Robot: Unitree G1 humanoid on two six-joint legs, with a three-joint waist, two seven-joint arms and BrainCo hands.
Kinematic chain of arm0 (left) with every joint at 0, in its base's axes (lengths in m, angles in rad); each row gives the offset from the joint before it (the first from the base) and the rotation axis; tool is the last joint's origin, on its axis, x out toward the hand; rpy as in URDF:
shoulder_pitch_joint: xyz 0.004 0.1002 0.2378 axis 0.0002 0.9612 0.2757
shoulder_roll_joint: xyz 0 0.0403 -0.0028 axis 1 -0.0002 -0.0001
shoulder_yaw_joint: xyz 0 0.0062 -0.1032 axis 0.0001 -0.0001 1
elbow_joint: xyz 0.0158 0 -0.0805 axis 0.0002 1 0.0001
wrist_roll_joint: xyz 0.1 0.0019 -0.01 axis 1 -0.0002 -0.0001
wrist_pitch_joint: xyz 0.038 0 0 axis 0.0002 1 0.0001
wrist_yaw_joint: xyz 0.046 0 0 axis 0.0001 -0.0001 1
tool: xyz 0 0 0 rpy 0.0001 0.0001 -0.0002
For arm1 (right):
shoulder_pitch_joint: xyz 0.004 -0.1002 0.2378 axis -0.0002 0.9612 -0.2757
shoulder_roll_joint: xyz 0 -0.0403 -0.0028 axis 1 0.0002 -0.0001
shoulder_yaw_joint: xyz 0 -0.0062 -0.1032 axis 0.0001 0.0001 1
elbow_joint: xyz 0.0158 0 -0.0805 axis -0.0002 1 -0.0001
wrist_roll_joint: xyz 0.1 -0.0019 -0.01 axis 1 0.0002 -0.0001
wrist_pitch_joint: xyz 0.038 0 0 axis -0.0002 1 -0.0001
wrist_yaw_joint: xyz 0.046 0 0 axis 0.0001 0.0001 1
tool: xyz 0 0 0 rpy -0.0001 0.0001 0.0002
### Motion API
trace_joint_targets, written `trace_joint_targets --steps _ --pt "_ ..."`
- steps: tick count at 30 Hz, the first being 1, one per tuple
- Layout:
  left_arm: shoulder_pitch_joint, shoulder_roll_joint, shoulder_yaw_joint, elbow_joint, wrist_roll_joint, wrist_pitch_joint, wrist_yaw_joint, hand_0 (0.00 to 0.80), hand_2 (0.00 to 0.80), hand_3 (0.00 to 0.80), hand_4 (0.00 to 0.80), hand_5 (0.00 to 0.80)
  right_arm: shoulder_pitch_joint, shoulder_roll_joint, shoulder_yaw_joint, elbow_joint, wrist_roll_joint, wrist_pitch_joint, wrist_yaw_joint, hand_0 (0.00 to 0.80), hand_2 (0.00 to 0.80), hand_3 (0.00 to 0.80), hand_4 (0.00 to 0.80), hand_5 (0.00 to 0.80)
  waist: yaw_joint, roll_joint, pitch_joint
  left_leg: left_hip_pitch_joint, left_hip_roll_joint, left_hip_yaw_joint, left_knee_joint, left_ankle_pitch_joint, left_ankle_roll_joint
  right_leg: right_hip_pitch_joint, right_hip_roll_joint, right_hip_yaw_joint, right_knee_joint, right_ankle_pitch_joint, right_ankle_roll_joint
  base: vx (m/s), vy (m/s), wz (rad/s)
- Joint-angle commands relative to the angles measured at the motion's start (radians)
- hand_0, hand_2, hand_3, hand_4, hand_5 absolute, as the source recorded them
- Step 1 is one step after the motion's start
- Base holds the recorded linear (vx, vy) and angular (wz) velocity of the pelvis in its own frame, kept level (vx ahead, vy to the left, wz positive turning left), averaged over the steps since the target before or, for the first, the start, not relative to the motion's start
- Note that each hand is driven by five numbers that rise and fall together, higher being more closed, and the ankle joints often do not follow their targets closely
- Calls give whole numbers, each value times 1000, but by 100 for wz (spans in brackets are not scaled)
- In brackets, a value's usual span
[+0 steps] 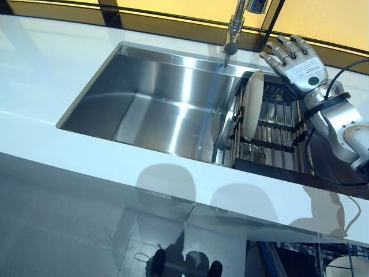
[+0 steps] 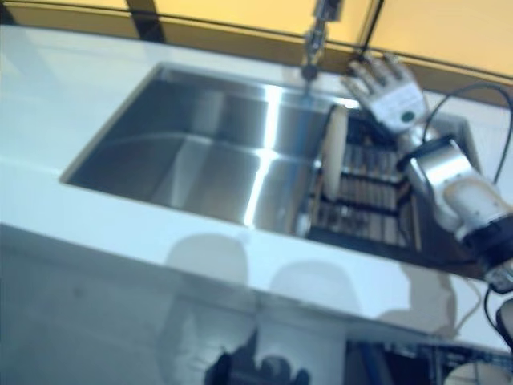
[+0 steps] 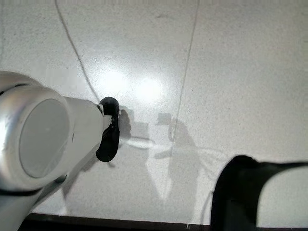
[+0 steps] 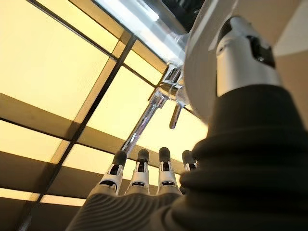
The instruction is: Take plates into dishwasher
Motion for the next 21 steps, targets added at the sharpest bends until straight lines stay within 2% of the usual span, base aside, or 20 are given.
trace_joint_targets --steps 1,21 --pt "6 20 -39 -2 -39 -3 4 0 0 0 0 0 -133 -25 55 -42 -39 20 -7 0 0 0 0 0 19 -28 -3 -9 -45 39 -7 -63 40 5 18 -9 -1 -40 72 0 0 0" --pt "5 13 -38 5 -39 -14 3 0 0 0 0 0 -86 -8 35 -79 -110 -24 45 0 0 0 0 0 18 -26 5 -9 -48 41 -7 -63 40 3 17 -8 0 -39 72 0 0 0"
